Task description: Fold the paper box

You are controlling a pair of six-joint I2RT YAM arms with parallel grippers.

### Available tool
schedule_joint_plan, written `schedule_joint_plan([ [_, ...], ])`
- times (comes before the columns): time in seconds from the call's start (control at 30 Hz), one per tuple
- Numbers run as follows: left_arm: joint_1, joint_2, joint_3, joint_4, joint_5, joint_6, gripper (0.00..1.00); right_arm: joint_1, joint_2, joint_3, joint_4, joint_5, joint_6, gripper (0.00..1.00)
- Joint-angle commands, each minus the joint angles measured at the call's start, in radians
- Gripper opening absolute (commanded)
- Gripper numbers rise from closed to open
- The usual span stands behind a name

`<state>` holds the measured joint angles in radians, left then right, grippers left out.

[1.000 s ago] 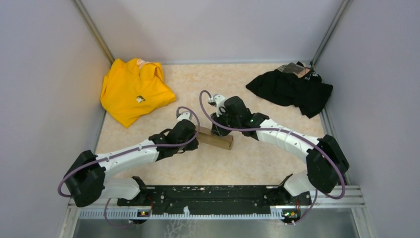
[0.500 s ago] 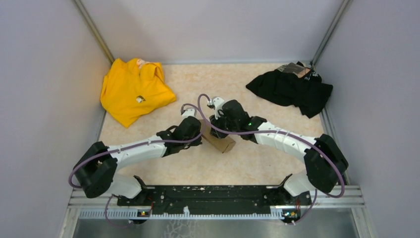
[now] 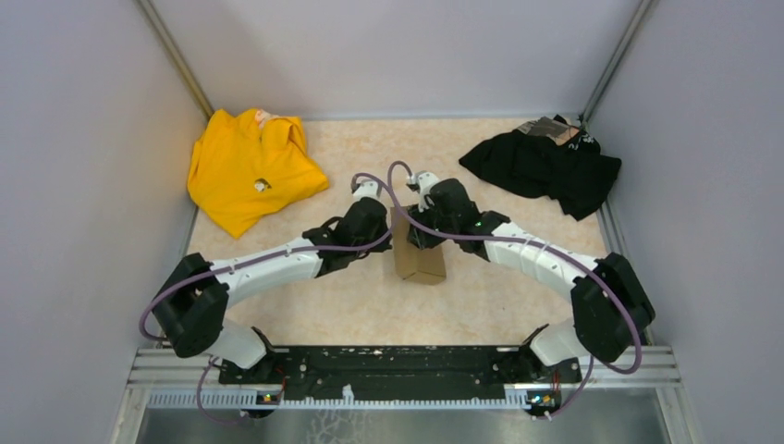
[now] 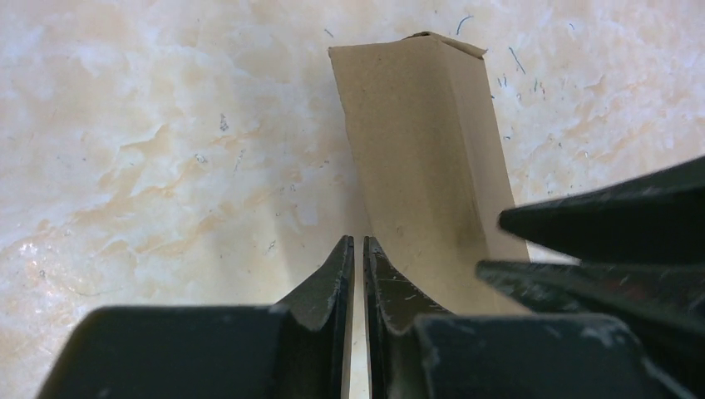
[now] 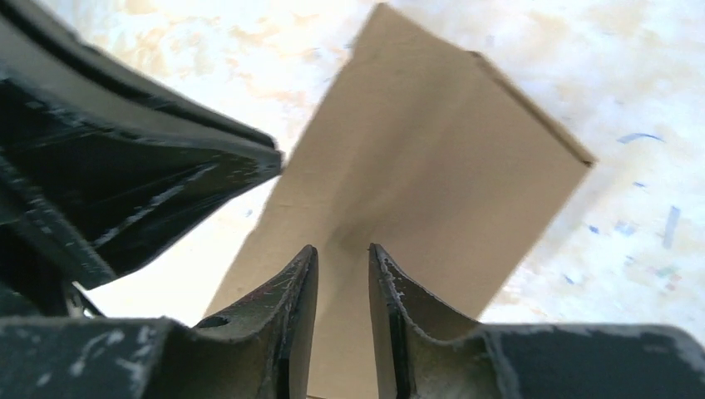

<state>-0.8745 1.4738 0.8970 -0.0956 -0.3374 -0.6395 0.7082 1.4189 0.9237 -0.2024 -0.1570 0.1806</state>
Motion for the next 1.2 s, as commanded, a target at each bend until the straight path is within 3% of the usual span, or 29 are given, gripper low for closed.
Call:
schedule_joint_plan([
  [0.0, 0.007, 0.025, 0.048, 0.003, -0.008, 0.026, 0.14, -0.078, -0.086, 0.002, -0.017, 0.029, 0.02, 0.31],
  [0.17, 0.029, -0.001, 0.024, -0.055, -0.022, 0.015, 0.14, -0.117, -0.072, 0.035, -0.096, 0.092, -0.01, 0.66],
  [0.33, 0.062, -0.057, -0.061, -0.063, -0.02, -0.013, 0.15, -0.12, -0.019, 0.042, -0.104, 0.076, -0.009, 0.9],
  [0.4, 0.069, -0.086, -0.094, -0.044, -0.005, -0.023, 0.15, -0.118, 0.001, 0.041, -0.094, 0.057, 0.004, 0.97],
  [0.57, 0.071, -0.086, -0.13, 0.061, 0.059, -0.014, 0.15, -0.104, 0.055, 0.08, -0.085, 0.066, 0.048, 0.99],
  [0.63, 0.072, -0.066, -0.117, 0.087, 0.086, -0.013, 0.14, -0.102, 0.06, 0.083, -0.091, 0.118, 0.081, 0.95],
  [0.7, 0.072, -0.039, -0.087, 0.088, 0.097, -0.007, 0.13, -0.104, 0.048, 0.078, -0.096, 0.195, 0.113, 0.82],
  [0.73, 0.072, -0.023, -0.07, 0.088, 0.098, 0.001, 0.12, -0.106, 0.04, 0.075, -0.1, 0.225, 0.124, 0.67],
  [0.8, 0.072, 0.011, -0.019, 0.062, 0.09, 0.013, 0.09, -0.11, 0.026, 0.071, -0.113, 0.281, 0.138, 0.26],
  [0.83, 0.072, 0.027, 0.004, 0.042, 0.085, 0.021, 0.07, -0.113, 0.025, 0.073, -0.123, 0.297, 0.137, 0.18],
  [1.17, 0.074, 0.172, 0.092, -0.023, 0.083, 0.027, 0.04, -0.137, 0.107, 0.084, -0.154, 0.348, 0.131, 0.14],
])
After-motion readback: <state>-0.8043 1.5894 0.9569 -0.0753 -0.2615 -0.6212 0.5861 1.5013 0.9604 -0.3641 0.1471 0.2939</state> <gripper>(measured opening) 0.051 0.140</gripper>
